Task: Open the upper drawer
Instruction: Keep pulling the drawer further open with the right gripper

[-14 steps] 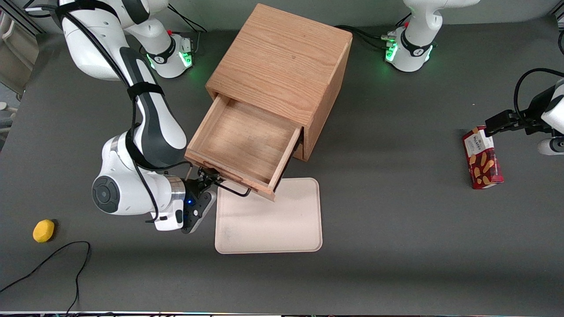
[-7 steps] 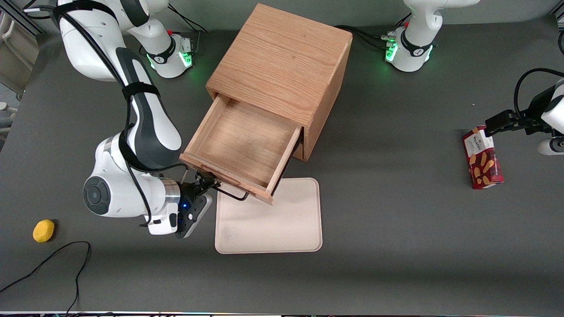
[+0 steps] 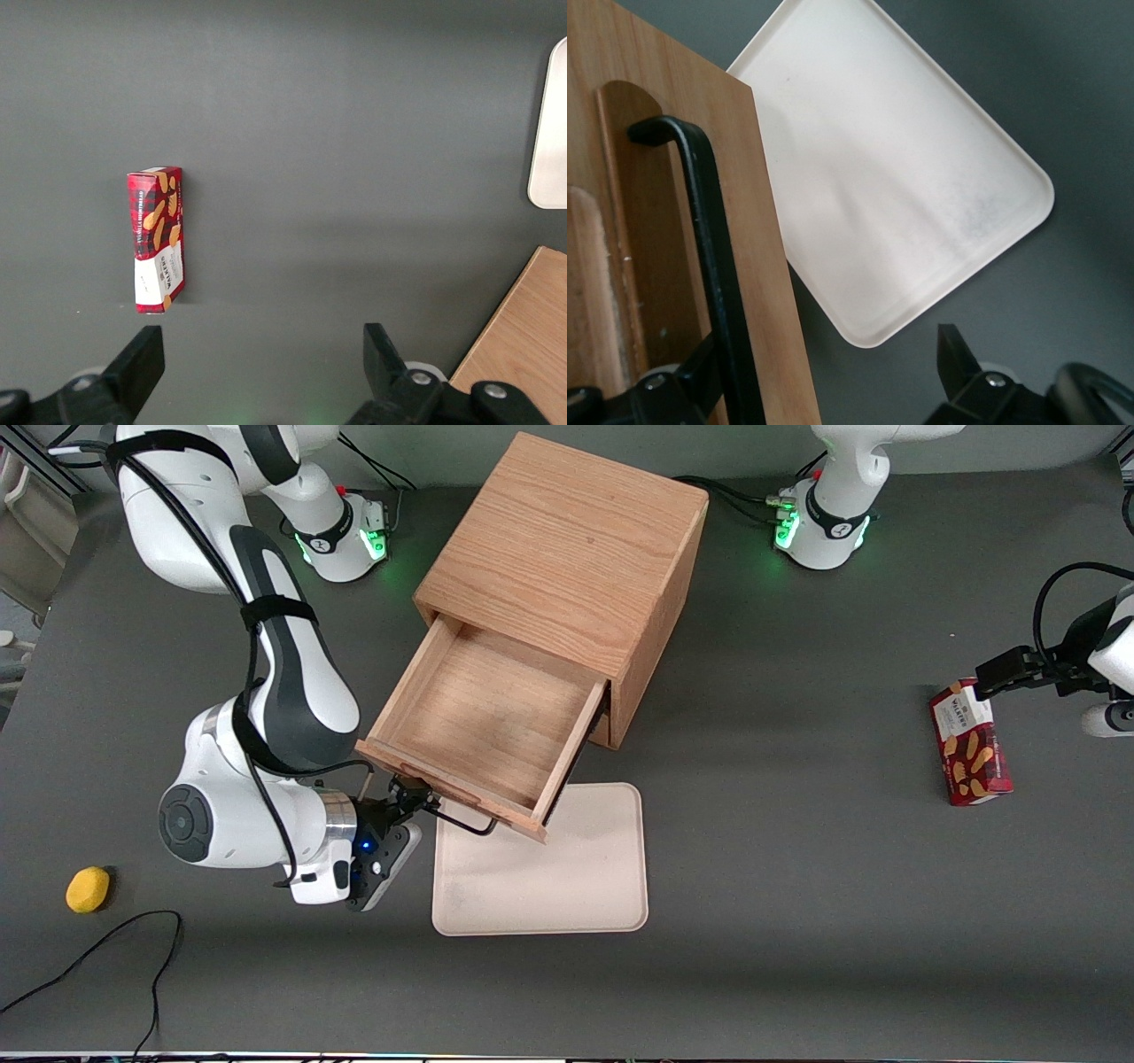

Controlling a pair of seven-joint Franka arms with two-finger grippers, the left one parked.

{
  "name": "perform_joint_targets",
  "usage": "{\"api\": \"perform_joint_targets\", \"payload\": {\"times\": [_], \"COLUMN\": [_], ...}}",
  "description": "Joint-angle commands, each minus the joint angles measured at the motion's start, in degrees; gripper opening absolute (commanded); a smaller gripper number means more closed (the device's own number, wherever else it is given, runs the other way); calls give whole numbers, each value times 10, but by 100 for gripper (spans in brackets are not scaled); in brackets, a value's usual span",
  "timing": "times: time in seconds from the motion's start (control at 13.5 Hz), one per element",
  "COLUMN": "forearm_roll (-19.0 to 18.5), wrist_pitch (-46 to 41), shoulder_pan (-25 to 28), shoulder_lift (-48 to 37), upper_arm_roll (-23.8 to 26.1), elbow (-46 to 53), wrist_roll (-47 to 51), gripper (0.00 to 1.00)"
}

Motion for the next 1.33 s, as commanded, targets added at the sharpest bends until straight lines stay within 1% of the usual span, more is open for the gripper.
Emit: {"api": "perform_joint_targets", "payload": {"times": [0.0,0.22,1.26], "forearm_roll": [14,14,14], "wrist_pitch": [-5,-6,-9], "shoulder_pan": [-11,-20,-23], "shoulder_lift": [18,22,27], "upper_arm_roll": [3,3,2], "elbow": [32,36,51], "wrist_roll": [-14,-14,-11], "gripper": [100,100,100]}}
